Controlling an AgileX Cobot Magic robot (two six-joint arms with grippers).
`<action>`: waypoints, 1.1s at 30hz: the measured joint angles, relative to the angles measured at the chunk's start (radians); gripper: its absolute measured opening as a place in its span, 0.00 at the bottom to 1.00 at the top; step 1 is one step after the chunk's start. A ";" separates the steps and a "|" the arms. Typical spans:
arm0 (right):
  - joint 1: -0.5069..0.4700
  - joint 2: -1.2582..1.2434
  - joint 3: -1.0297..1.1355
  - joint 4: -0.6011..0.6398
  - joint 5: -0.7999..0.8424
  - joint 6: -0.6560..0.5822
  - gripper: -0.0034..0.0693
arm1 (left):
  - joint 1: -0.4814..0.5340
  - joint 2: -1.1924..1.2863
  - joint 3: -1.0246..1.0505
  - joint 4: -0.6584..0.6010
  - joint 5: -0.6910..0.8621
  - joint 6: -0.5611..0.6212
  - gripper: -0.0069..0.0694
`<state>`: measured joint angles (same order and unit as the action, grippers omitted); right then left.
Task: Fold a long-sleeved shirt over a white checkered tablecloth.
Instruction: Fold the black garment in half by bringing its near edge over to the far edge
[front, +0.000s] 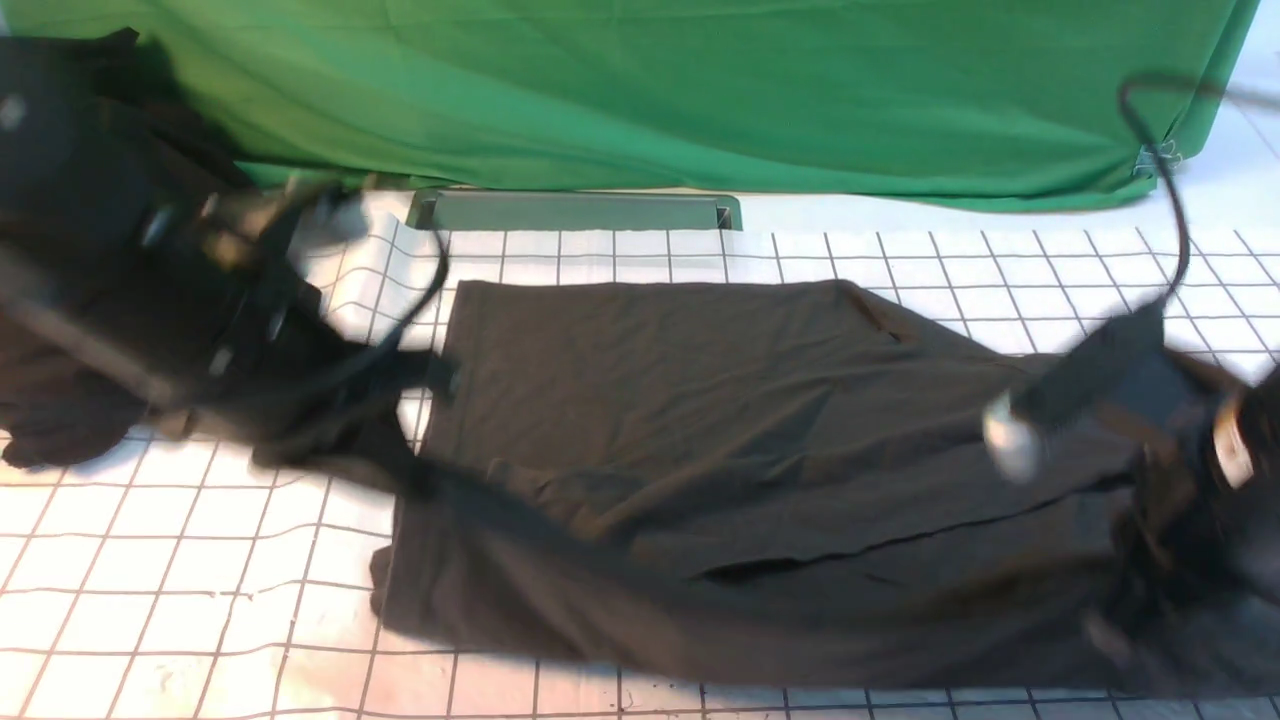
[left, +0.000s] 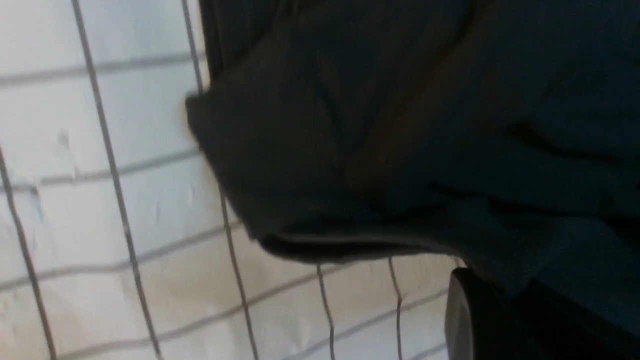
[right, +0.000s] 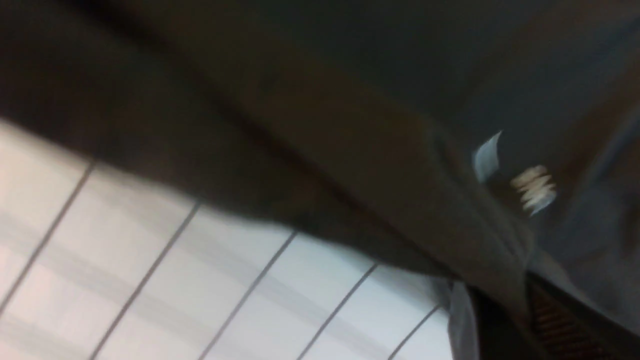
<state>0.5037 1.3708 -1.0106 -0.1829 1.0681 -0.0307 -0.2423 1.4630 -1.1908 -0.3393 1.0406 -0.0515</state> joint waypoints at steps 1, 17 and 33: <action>-0.035 0.052 -0.064 0.000 -0.004 -0.007 0.09 | 0.013 0.054 -0.066 -0.001 -0.017 -0.002 0.12; -0.169 0.648 -0.801 -0.004 -0.027 -0.014 0.08 | 0.140 0.621 -0.679 -0.077 -0.053 -0.088 0.12; -0.195 0.949 -1.028 -0.005 -0.172 0.025 0.30 | 0.175 0.866 -0.777 -0.097 -0.246 -0.135 0.14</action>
<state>0.3085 2.3194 -2.0387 -0.1883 0.8959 -0.0061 -0.0673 2.3289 -1.9678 -0.4367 0.7943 -0.1861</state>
